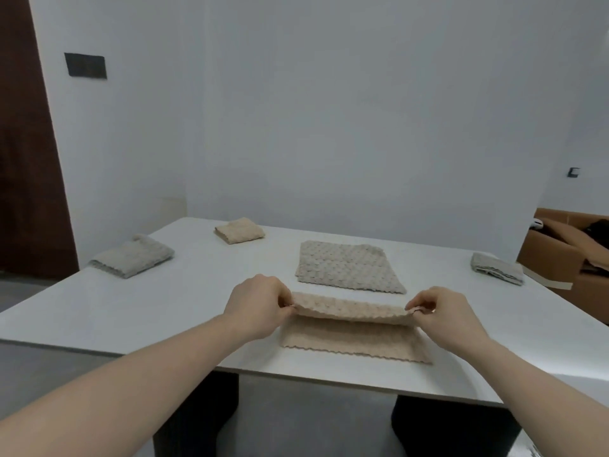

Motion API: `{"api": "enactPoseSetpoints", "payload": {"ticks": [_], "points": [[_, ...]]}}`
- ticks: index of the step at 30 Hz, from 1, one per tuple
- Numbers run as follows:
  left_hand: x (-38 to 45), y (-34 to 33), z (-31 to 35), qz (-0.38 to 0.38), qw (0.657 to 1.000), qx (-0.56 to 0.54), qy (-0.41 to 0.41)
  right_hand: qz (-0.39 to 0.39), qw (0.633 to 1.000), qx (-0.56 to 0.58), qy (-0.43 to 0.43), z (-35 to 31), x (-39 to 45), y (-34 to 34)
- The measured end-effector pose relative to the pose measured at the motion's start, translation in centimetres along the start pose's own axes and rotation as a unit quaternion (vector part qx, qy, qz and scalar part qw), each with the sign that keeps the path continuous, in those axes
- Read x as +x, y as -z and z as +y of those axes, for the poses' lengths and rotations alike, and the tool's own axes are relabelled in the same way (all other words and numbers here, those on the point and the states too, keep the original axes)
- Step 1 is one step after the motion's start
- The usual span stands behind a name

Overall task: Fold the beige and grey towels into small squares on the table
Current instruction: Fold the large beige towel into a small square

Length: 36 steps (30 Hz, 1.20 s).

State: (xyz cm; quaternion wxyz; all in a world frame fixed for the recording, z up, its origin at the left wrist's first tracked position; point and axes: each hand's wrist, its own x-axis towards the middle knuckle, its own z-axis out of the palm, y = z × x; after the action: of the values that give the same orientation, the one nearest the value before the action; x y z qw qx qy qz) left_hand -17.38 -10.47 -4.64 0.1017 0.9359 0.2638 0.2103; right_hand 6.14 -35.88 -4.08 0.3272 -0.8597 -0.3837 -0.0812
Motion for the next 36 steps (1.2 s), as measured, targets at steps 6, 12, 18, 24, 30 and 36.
{"api": "enactPoseSetpoints", "payload": {"ticks": [6, 12, 18, 24, 30, 36], "points": [[-2.4, -2.2, 0.1, -0.018, 0.998, 0.054, -0.021, -0.045, 0.996, -0.066, -0.030, 1.3, -2.9, -0.9], [-2.4, -2.1, 0.4, -0.074, 0.995, 0.057, -0.032, -0.114, 0.985, -0.102, -0.078, 2.0, -4.2, -1.0], [-0.5, -1.0, 3.1, -0.008, 0.999, 0.022, -0.043, -0.035, 0.995, -0.064, -0.065, 0.8, -2.1, -1.0], [1.2, -5.7, 7.2, -0.129, 0.984, 0.030, -0.117, -0.117, 0.987, -0.105, -0.039, 0.2, 0.0, -5.0], [2.5, -9.4, 7.6, -0.212, 0.974, 0.048, -0.069, -0.197, 0.959, -0.187, -0.082, 1.9, -0.8, -7.3], [4.3, -9.3, 5.8, -0.223, 0.972, 0.076, -0.021, -0.200, 0.957, -0.188, -0.096, 2.9, 0.4, -7.1]]}}
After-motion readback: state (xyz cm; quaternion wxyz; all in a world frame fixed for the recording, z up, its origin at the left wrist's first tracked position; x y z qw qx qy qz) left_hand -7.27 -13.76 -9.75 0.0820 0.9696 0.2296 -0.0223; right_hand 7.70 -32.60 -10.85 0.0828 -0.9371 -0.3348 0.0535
